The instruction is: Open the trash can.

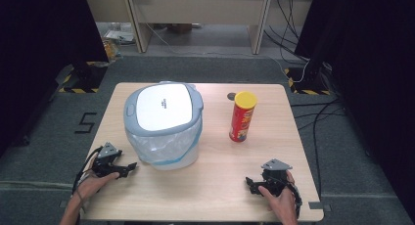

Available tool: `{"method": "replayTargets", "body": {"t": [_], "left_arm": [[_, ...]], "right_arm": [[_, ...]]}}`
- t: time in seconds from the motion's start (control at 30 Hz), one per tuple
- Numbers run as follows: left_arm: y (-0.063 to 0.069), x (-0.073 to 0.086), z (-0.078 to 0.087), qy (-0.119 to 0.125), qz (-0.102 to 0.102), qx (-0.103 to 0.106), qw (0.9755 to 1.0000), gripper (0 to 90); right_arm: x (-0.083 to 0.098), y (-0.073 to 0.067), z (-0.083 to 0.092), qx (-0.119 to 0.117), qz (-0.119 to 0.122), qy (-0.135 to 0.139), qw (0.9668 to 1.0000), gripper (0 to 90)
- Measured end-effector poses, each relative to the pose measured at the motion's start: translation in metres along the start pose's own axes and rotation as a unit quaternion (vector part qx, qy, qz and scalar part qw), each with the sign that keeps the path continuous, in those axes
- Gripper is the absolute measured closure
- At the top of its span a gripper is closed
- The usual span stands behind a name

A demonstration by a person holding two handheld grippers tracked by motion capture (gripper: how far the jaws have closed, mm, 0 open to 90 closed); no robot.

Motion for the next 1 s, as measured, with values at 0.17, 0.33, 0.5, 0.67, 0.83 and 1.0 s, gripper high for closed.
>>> {"method": "replayTargets", "body": {"t": [0.17,0.33,0.5,0.67,0.83,1.0], "left_arm": [[0.0,0.0,0.0,0.001,0.001,0.0,1.0,15.2],[-0.002,-0.001,0.002,0.001,-0.002,-0.009,1.0,16.2],[-0.007,-0.009,0.007,0.023,0.017,-0.016,0.9995,16.5],[-0.008,-0.02,0.009,0.041,0.025,-0.017,0.9987,16.6],[-0.007,-0.031,0.007,0.052,0.025,-0.017,0.9982,16.9],[-0.004,-0.04,0.001,0.06,0.028,-0.018,0.9976,17.3]], "right_arm": [[-0.004,-0.002,0.005,-0.006,-0.017,0.025,0.9995,14.3],[-0.015,-0.012,0.011,-0.005,-0.018,0.054,0.9984,15.2],[-0.028,-0.036,0.009,-0.025,0.011,0.056,0.9981,15.1],[-0.044,-0.064,-0.001,-0.049,0.039,0.056,0.9965,15.6],[-0.065,-0.09,-0.016,-0.071,0.054,0.063,0.994,16.2],[-0.085,-0.111,-0.03,-0.077,0.078,0.073,0.9914,16.3]]}}
Point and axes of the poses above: each handheld gripper's, and its own axes: z roughly backward along the jaws, x roughly out of its underside, y roughly to its right, the point moved 6 cm from there along -z, roughly forward along the jaws
